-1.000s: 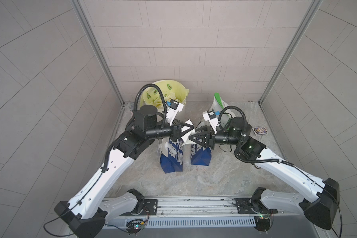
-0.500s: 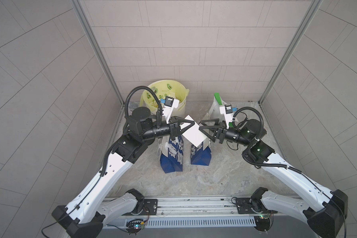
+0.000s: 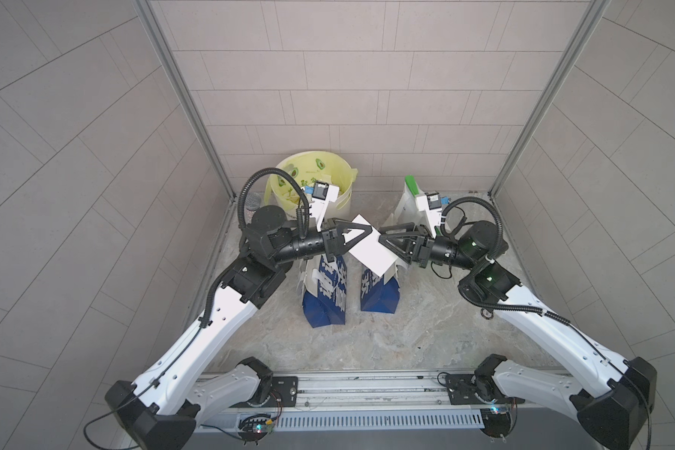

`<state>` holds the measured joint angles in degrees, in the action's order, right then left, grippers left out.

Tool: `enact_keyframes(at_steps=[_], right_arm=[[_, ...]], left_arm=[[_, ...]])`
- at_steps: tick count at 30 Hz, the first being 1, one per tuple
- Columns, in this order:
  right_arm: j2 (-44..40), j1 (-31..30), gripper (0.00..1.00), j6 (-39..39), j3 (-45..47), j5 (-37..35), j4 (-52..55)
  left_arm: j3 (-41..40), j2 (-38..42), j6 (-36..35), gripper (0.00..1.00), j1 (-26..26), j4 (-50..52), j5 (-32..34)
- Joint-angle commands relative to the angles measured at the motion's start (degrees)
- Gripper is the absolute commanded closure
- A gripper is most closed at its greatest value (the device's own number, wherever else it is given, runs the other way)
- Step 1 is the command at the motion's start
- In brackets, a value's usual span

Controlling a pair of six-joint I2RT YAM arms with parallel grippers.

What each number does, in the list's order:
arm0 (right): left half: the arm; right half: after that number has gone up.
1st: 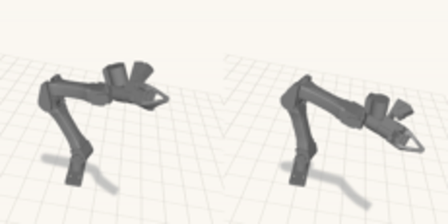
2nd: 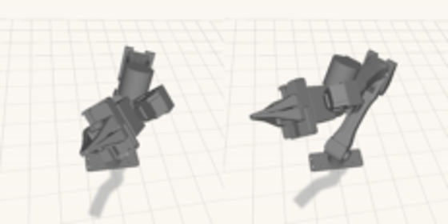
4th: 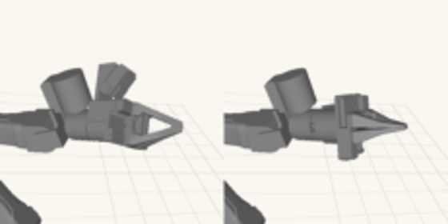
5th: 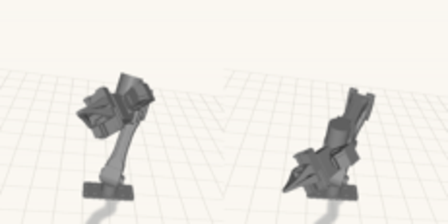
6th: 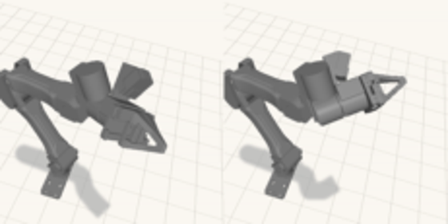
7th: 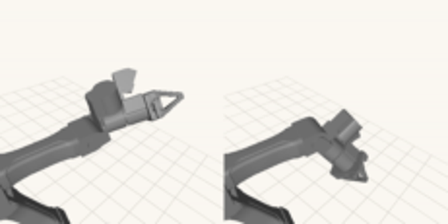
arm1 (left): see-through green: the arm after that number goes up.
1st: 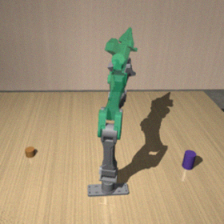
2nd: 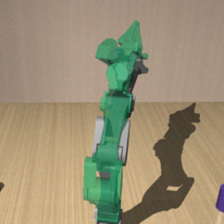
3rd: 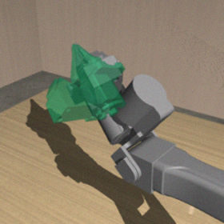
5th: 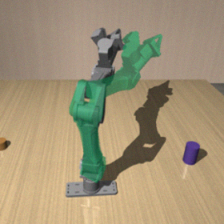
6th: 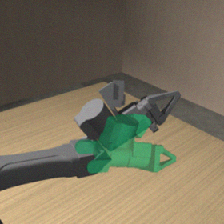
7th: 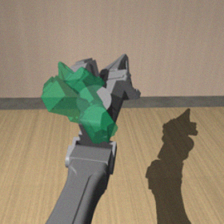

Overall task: Shred takeout receipts and throw away
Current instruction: Shred the takeout receipt.

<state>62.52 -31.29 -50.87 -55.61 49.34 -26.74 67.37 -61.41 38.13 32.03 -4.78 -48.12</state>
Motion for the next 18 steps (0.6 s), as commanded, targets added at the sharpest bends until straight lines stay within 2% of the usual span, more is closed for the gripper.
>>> enact_keyframes(at_steps=[1,5,6,11,18], right_arm=[[0.5,-0.2,0.62,-5.0,-0.8,-0.7,-7.2],[2.6,-0.5,0.77,-5.4,-2.4,0.5,-8.1],[2.9,-0.6,0.77,-5.4,-2.6,0.7,-8.2],[3.4,-1.0,0.65,-4.6,-2.0,0.8,-7.9],[3.8,-1.0,0.68,-4.0,-1.3,1.0,-8.2]], left_arm=[[-1.0,0.8,0.6,1.00,0.2,-3.0,2.2],[-0.9,1.0,-0.6,1.00,0.2,-1.4,4.4],[-0.8,1.1,-0.9,1.00,0.2,-1.0,5.1],[-1.1,1.5,-1.3,1.00,0.2,-0.9,7.1],[-1.3,1.1,-0.4,1.00,0.2,-2.5,6.4]])
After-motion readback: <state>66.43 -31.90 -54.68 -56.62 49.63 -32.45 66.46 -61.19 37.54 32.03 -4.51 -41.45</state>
